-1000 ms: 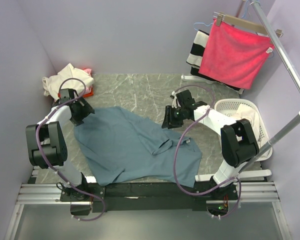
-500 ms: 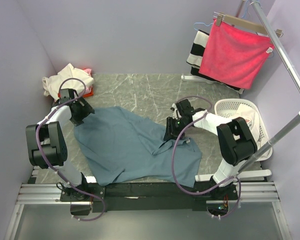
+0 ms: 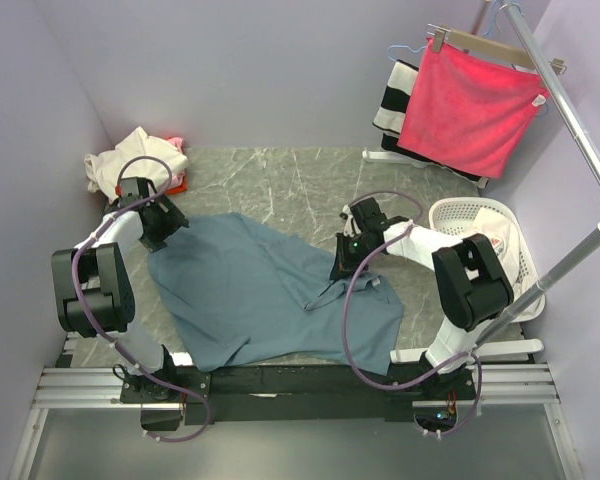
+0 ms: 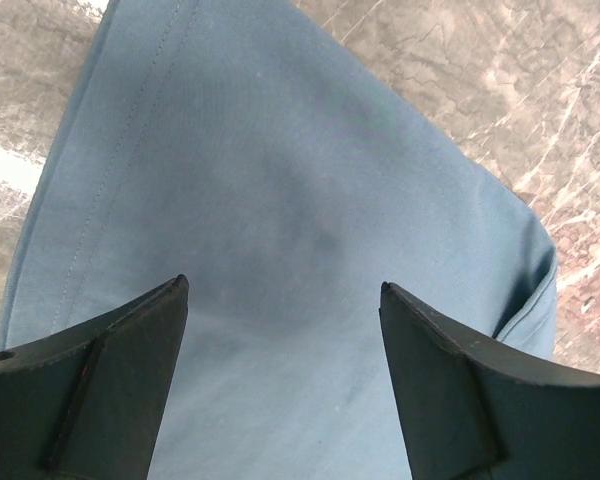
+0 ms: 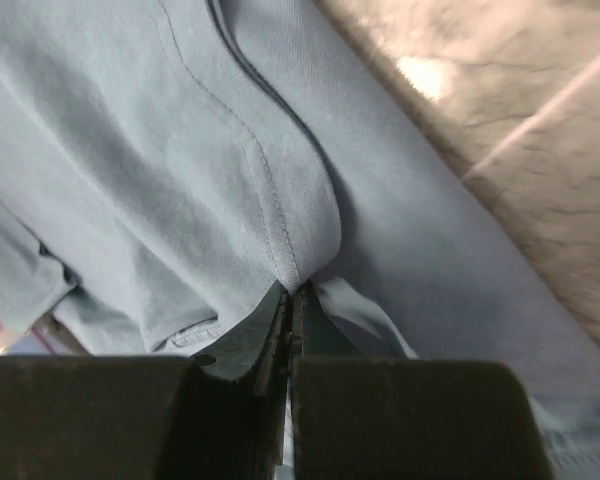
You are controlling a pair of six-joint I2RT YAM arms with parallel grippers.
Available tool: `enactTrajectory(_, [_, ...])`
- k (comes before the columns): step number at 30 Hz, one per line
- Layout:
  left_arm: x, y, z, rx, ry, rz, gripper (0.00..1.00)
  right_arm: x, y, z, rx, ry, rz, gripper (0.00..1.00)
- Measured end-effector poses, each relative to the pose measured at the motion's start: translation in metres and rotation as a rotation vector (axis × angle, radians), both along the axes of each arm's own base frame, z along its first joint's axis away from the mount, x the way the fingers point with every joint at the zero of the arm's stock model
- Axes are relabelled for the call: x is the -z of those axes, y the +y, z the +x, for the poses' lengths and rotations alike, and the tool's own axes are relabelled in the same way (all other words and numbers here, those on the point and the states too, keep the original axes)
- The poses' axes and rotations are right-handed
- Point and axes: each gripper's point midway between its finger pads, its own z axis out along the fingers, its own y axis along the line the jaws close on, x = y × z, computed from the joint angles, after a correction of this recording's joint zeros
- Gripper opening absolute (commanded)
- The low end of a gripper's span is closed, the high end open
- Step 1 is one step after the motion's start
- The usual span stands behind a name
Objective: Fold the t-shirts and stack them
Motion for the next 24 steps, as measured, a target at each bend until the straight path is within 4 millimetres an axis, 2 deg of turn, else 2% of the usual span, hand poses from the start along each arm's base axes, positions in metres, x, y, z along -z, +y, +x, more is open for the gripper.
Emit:
enactTrajectory(6, [0.000, 0.001, 0.000, -0.003, 0.001, 0.004, 0.82, -0.019, -0.011, 0.020, 0.044, -0.111, -0.069, 0.00])
enactTrajectory(12, [0.001, 0.004, -0.001, -0.010, 0.005, 0.020, 0.86, -0.049, -0.027, 0.064, 0.130, -0.247, -0.151, 0.00])
enactTrajectory(18, [-0.005, 0.011, -0.001, -0.032, -0.006, 0.056, 0.87, -0.087, -0.068, 0.149, 0.319, -0.385, -0.267, 0.00])
enactTrajectory(21, [-0.014, 0.016, -0.001, -0.044, -0.024, 0.082, 0.88, -0.094, -0.097, 0.196, 0.417, -0.414, -0.330, 0.00])
enactTrajectory(24, [-0.021, 0.021, 0.001, -0.057, -0.033, 0.106, 0.88, -0.092, -0.120, 0.235, 0.476, -0.423, -0.392, 0.00])
